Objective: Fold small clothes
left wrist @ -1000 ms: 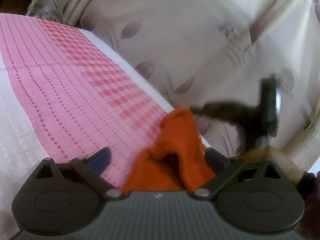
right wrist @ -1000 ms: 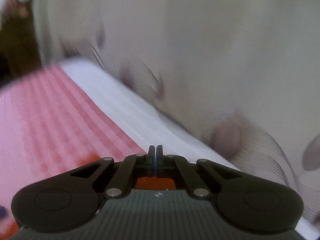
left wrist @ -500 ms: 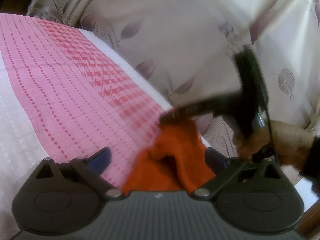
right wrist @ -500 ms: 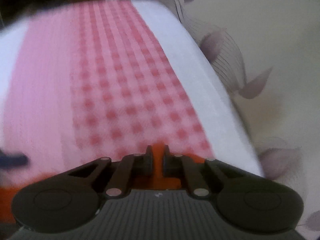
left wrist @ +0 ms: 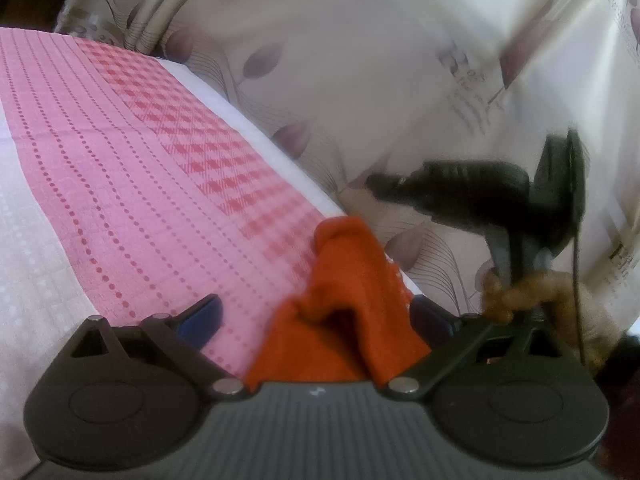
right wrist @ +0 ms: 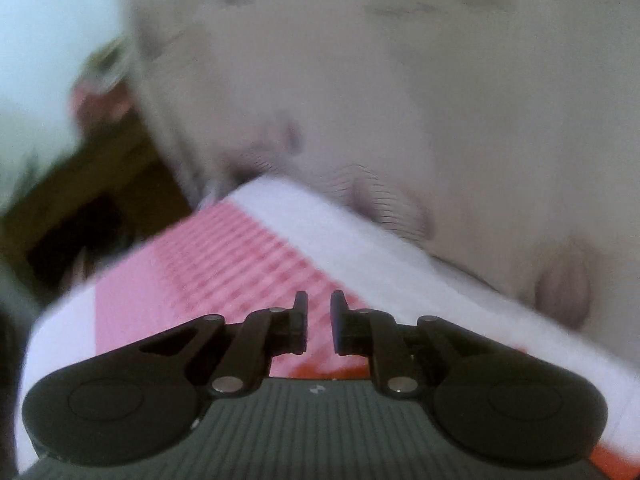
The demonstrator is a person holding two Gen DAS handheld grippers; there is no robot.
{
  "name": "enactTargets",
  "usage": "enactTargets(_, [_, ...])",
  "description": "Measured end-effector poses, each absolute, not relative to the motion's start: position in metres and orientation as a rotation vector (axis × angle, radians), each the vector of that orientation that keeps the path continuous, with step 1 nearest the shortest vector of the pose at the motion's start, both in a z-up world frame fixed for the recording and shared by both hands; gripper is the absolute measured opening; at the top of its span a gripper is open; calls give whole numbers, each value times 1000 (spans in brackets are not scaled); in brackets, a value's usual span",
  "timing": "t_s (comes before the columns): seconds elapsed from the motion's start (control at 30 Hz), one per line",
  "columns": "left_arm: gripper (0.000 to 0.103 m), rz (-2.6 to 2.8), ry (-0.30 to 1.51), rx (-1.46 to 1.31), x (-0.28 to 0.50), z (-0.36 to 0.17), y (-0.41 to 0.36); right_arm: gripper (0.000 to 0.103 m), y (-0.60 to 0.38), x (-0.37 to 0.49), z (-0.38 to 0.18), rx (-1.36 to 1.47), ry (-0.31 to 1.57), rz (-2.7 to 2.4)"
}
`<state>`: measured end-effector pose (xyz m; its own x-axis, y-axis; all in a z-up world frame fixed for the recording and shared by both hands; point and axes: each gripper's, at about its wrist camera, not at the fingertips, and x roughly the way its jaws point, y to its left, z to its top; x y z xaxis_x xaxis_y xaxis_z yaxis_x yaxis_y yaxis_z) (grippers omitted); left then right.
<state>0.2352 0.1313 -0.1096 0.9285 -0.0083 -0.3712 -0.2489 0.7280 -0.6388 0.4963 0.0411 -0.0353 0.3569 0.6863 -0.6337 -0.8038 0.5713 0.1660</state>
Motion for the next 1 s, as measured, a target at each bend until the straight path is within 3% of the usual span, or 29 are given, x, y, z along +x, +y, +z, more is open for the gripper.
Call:
enactTargets(0.13, [101,136,364,-747,235,-110,131,31,76,484,-54,-491,795,984])
enactTargets(0.2, [101,135,364,-747,235,-110,132,30,85,485,-70,-532,856,986])
enactTargets(0.23, [101,136,364,-748,235,-110,132,23,86,484,-75,-536,855,973])
enactTargets(0.33, [101,135,363,-748,235,-110,132,10,71,501,-76,-248,836,930])
enactTargets(0.4, [101,137,363,-746,235,-110,131,9,52,522,-84,-62,847,858])
enactTargets(0.53, [101,138,362,-746,235,-110,131,12,34,522,-94,19,794,815])
enactTargets(0.6, [101,138,362,-745,235,-110,131,26,5,511,-73,135,685,797])
enactTargets(0.67, [101,138,362,-746,235,-110,131,51,-37,482,-45,213,561,797])
enactTargets(0.83, [101,145,368,-740,236,-109,131,64,-142,380,-27,183,533,721])
enactTargets(1.0, [101,147,379,-728,238,-108,131,65,-213,303,-68,-21,641,435])
